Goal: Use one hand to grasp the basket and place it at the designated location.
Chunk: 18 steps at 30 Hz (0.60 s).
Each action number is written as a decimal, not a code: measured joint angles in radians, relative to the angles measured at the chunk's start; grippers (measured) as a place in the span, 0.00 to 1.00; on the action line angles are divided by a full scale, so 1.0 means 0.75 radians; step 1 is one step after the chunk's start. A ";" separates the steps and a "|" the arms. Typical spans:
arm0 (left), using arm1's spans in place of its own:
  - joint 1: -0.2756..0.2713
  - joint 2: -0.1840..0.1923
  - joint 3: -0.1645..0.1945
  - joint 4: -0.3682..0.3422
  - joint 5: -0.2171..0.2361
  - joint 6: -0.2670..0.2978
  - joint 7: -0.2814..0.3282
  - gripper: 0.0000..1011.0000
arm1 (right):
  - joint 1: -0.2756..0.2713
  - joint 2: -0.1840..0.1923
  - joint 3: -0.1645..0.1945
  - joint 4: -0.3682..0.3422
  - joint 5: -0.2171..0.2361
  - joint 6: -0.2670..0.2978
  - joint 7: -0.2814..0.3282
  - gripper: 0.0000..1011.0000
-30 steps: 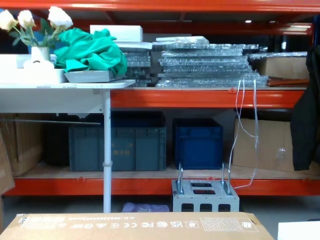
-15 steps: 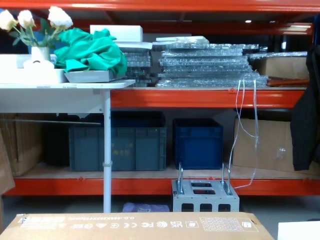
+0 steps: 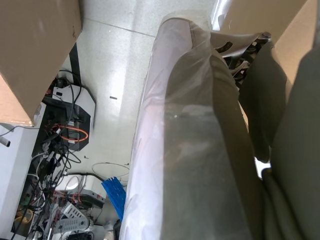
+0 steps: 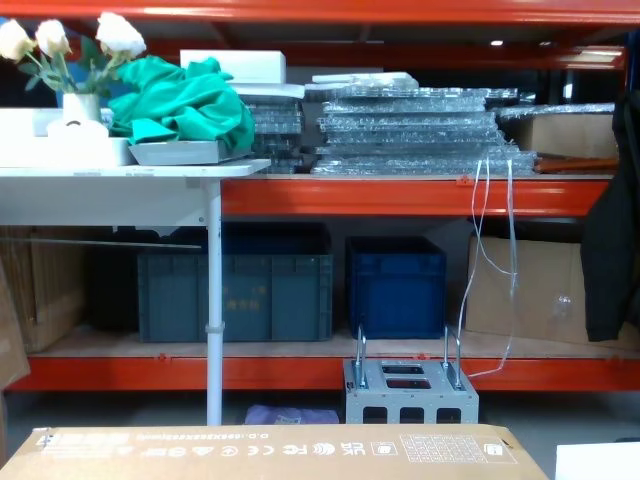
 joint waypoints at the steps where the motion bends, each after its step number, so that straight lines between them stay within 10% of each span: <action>1: 0.000 0.000 0.000 0.000 0.000 0.000 0.000 0.00 | 0.004 0.004 0.000 -0.017 -0.014 0.012 0.000 0.99; 18: 0.000 0.000 0.000 0.000 0.000 0.000 0.000 0.00 | 0.051 0.126 0.044 -0.389 -0.223 0.233 -0.025 0.99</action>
